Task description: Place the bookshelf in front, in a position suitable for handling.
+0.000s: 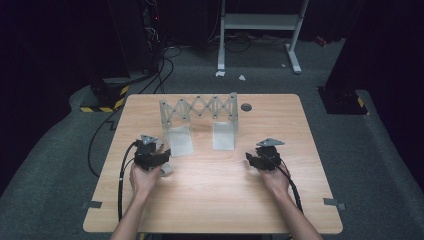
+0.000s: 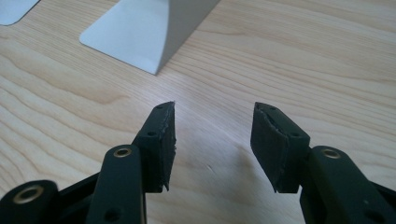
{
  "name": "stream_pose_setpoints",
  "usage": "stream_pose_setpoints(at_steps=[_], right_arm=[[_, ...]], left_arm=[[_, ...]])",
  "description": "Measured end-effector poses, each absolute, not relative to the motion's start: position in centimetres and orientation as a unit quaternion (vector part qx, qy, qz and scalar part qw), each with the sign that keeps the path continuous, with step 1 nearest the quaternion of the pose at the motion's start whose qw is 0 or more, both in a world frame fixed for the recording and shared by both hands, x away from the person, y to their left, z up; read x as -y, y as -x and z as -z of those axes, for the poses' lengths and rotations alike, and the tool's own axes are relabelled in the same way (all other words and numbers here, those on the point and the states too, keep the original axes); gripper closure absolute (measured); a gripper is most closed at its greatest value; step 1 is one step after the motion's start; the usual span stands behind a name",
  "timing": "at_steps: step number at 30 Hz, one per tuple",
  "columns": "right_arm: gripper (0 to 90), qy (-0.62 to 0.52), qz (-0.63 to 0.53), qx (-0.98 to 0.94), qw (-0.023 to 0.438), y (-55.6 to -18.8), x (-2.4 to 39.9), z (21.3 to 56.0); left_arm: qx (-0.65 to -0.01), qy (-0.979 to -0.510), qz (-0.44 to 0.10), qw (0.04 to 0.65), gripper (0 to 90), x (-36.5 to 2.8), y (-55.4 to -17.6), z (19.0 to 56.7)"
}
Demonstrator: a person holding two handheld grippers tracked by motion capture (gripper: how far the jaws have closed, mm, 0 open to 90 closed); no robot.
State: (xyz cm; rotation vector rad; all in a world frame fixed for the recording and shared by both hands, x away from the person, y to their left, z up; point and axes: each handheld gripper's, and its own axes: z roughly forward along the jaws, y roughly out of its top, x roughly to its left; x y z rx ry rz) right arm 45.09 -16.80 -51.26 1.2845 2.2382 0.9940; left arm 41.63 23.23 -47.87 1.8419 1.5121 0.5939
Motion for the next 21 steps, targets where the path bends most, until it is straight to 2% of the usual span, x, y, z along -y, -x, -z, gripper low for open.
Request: stream_pose_setpoints(at_steps=[11, 15, 21], right_arm=[[57.2, -0.461, -0.372, -0.789, 0.164, -47.4, 13.6, 50.7], [61.0, -0.47, -0.37, -0.784, 0.163, -48.1, 12.6, 51.0], [66.3, -0.481, -0.363, -0.777, 0.183, -49.0, 11.8, 50.9]], left_arm=[[-0.603, -0.683, -0.215, 0.351, 43.9, -22.8, -43.5, 47.8], [-0.609, -0.672, -0.211, 0.364, 49.6, -22.8, -43.8, 47.9], [-0.614, -0.67, -0.209, 0.36, 55.9, -22.9, -44.3, 48.3]])
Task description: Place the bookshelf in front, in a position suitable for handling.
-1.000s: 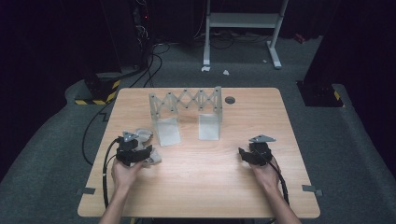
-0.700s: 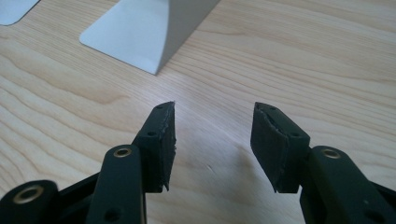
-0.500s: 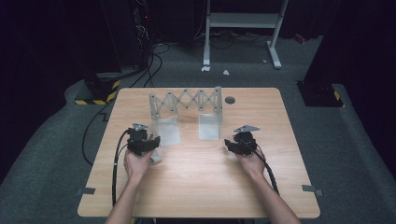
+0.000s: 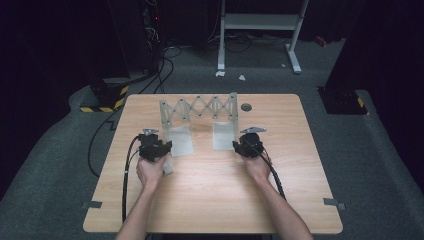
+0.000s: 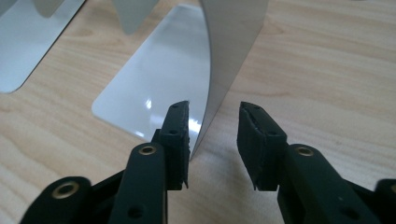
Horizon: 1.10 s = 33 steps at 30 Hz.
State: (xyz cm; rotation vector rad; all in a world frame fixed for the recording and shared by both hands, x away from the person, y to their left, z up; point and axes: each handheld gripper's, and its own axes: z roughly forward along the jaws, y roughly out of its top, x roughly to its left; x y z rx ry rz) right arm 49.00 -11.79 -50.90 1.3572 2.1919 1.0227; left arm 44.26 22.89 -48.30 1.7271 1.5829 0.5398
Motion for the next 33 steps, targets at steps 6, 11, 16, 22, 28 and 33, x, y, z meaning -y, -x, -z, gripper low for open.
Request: stream_pose_setpoints(at_steps=[6, 11, 16, 22, 28, 33], right_arm=[[72.2, -0.485, -0.36, -0.774, 0.19, -49.4, 11.8, 51.2], [77.0, -0.483, -0.346, -0.78, 0.197, -49.9, 11.4, 50.6], [83.6, -0.485, -0.342, -0.779, 0.202, -50.1, 11.1, 50.5], [86.3, -0.495, -0.339, -0.774, 0.203, -50.0, 11.4, 50.5], [87.2, -0.499, -0.335, -0.772, 0.208, -49.8, 11.8, 50.5], [87.6, -0.498, -0.339, -0.77, 0.208, -49.5, 12.1, 50.6]], left_arm=[[-0.613, -0.666, -0.214, 0.366, 63.2, -22.9, -44.5, 48.5], [-0.618, -0.664, -0.212, 0.364, 67.0, -22.8, -44.7, 48.7], [-0.617, -0.668, -0.211, 0.358, 72.3, -22.5, -44.9, 48.6], [-0.611, -0.681, -0.215, 0.343, 76.7, -22.0, -45.3, 48.3], [-0.601, -0.693, -0.22, 0.331, 79.6, -21.9, -45.1, 48.3], [-0.597, -0.697, -0.217, 0.333, 80.9, -22.1, -44.9, 48.4]])
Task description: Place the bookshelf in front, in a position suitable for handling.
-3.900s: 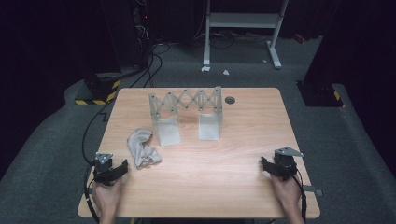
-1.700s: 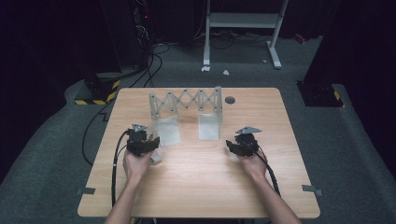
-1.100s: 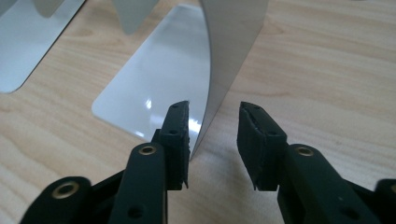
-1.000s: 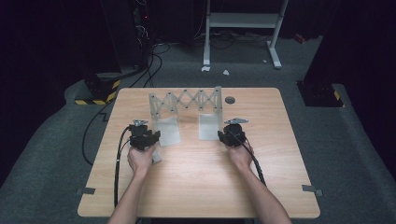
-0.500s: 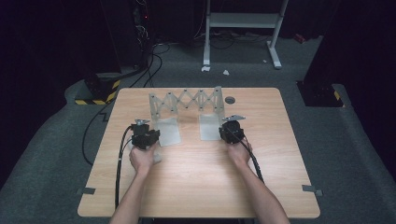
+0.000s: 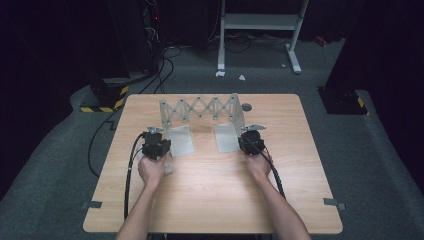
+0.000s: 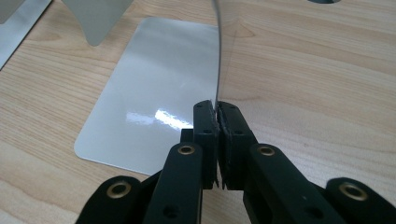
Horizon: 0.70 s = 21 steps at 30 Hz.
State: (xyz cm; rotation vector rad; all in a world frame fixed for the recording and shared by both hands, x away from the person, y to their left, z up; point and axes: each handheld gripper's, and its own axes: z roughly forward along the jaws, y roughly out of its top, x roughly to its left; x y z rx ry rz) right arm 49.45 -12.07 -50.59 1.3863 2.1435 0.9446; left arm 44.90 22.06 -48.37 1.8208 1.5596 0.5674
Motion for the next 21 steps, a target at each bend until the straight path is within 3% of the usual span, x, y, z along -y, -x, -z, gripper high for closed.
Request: stream_pose_setpoints(at_steps=[21], right_arm=[[88.3, -0.494, -0.347, -0.765, 0.225, -45.5, 14.5, 50.9]], left_arm=[[-0.571, -0.724, -0.197, 0.333, 87.1, -22.1, -43.7, 48.2]])
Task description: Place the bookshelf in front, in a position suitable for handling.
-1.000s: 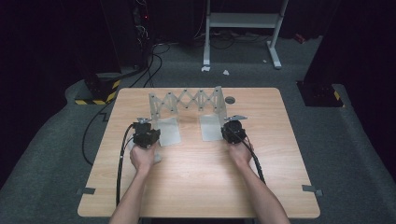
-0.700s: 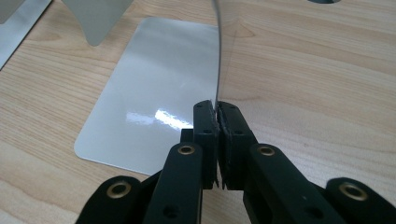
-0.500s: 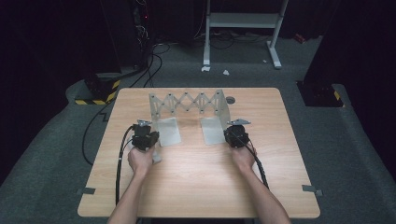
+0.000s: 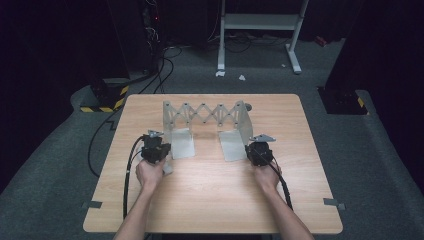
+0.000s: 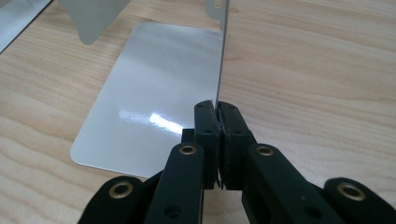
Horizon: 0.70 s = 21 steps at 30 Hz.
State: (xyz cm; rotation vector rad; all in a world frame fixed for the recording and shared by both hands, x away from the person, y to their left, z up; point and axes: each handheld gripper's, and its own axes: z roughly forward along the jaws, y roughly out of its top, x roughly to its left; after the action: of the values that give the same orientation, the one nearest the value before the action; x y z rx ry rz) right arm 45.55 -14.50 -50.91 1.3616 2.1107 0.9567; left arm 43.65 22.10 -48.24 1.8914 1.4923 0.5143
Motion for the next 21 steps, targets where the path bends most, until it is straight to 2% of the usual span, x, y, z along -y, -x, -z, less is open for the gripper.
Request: stream_pose_setpoints(at_steps=[21], right_arm=[[87.3, -0.494, -0.368, -0.758, 0.215, -39.3, 16.5, 51.2]], left_arm=[[-0.52, -0.765, -0.161, 0.344, 89.8, -22.2, -39.5, 47.9]])
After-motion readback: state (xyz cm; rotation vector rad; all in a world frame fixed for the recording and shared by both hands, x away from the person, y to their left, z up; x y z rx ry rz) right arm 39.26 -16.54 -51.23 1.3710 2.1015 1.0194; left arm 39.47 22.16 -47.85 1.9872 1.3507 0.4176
